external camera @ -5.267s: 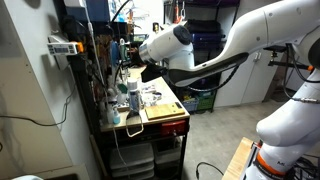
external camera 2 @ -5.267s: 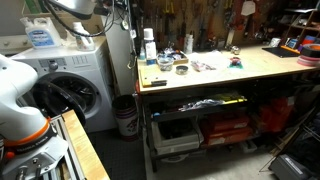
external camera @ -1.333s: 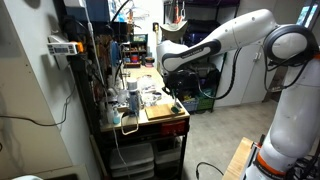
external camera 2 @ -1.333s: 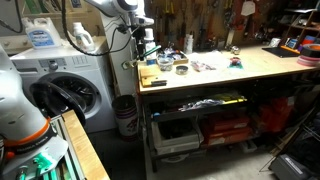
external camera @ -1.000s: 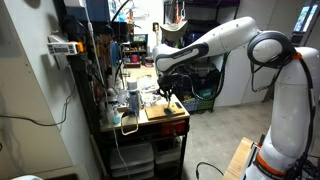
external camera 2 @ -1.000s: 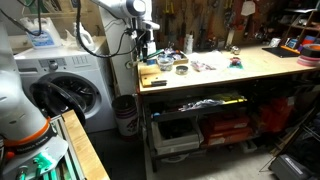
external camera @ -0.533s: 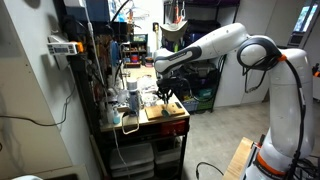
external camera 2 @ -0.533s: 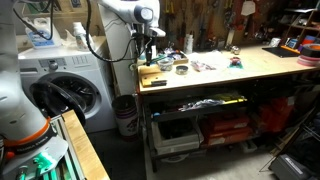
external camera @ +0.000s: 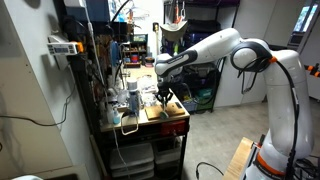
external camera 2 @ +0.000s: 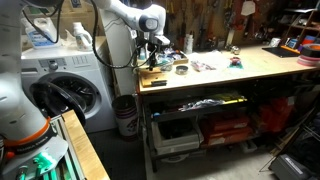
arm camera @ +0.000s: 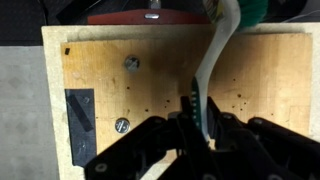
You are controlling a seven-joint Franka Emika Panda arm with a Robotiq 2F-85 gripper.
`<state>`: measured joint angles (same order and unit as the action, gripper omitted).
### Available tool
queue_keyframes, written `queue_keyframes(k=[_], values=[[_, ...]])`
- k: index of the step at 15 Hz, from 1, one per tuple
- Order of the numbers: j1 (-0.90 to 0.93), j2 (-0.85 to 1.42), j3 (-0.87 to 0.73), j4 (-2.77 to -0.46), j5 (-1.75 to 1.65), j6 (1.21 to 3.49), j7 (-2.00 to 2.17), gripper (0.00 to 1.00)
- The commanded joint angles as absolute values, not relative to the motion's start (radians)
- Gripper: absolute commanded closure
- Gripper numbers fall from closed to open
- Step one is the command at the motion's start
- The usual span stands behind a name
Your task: Pick up the green and white brush and put it on the brown object on the table
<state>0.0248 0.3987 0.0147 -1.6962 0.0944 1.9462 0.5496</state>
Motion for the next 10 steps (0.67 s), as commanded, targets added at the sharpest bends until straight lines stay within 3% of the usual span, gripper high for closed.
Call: queue_keyframes(k=[1, 6, 9, 10], values=[[0.028, 0.434, -0.012, -1.672, 0.128, 1.974, 0.530, 0.96], [0.029, 0.458, -0.027, -1.654, 0.132, 1.986, 0.535, 0.96], [0.036, 0.455, -0.030, -1.657, 0.123, 1.988, 0.543, 0.56], [0.037, 0.450, -0.030, -1.660, 0.123, 1.989, 0.544, 0.50]])
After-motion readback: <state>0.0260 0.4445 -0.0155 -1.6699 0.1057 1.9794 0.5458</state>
